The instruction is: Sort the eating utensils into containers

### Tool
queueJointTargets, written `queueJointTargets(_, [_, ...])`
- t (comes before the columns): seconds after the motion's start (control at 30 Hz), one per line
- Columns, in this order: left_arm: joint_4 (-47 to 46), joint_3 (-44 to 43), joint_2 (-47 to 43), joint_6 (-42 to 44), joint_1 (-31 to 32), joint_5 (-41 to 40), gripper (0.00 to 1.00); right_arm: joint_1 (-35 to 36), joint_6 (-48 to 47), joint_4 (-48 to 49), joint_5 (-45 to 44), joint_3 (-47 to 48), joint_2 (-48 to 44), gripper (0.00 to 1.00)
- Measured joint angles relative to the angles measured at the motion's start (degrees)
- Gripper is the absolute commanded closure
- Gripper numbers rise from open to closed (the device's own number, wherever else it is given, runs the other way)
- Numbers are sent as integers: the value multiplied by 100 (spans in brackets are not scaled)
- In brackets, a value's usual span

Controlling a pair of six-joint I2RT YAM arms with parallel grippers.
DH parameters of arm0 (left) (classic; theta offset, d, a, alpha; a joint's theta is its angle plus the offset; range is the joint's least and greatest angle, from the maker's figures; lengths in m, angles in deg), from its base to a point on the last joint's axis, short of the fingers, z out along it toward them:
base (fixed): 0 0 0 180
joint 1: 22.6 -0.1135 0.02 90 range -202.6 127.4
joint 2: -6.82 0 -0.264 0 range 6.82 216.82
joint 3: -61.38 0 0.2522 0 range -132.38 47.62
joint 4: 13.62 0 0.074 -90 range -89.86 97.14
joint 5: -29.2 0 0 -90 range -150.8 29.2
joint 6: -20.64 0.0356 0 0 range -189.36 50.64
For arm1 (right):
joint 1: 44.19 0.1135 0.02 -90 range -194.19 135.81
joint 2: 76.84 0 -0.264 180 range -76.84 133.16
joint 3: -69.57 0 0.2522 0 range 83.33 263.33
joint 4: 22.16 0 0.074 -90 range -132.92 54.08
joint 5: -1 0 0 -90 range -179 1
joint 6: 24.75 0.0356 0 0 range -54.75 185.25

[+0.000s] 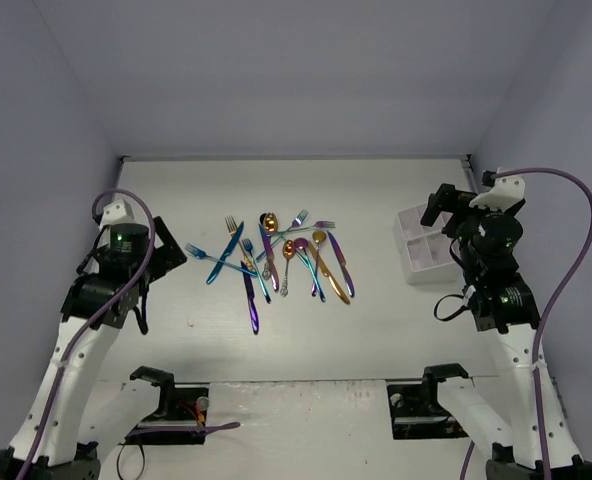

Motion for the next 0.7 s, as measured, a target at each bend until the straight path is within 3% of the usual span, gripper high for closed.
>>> queueJointTargets(0.7, [-615, -561, 3968, -2083, 404, 814, 9, 7, 351, -41, 144, -357, 207, 0])
